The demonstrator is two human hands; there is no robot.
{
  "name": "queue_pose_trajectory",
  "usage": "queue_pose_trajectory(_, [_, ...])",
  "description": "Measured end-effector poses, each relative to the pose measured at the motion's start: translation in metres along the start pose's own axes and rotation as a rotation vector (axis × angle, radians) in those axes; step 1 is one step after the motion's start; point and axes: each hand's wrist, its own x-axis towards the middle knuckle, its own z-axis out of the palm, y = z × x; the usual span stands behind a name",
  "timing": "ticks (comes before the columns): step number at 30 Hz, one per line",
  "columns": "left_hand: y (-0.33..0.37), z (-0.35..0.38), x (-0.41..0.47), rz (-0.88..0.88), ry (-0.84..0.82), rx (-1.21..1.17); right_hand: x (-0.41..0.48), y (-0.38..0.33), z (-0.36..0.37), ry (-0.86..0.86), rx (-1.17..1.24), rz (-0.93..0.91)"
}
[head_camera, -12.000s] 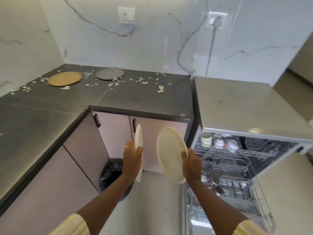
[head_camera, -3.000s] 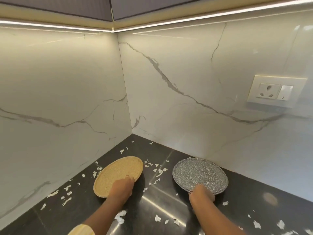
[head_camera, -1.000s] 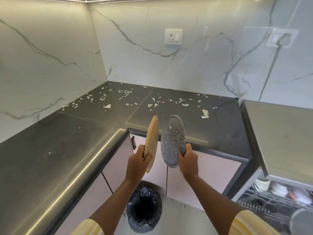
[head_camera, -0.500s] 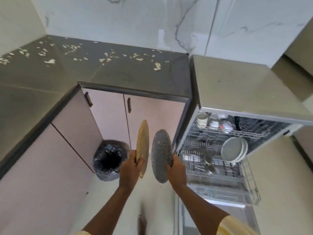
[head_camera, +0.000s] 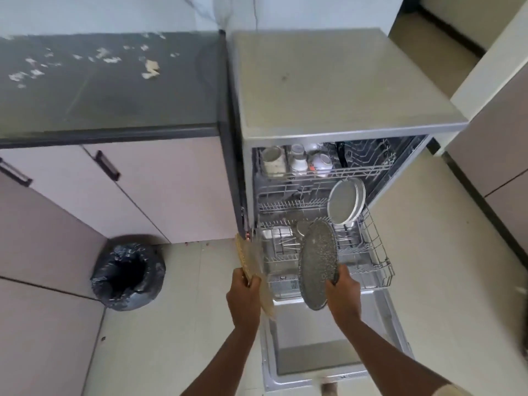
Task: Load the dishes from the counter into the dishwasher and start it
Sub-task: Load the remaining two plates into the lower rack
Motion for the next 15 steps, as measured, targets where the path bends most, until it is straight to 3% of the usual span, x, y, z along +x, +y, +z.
queue_pose_trajectory(4, [-0.015, 0.100, 0.026, -0.274, 0.075, -0.062, 0.092, 0.056, -0.010, 0.017, -0.038, 0.056])
queue_pose_trajectory(6, [-0.019, 0.148, 0.041, -0.316, 0.114, -0.079, 0.138, 0.076, -0.014, 0.021, -0.065, 0.047])
queue_pose_trajectory(15, [0.002, 0.292, 0.118, -0.042, -0.050, -0.086, 0.336, 0.116, 0.019, 0.016, -0.103, -0.073])
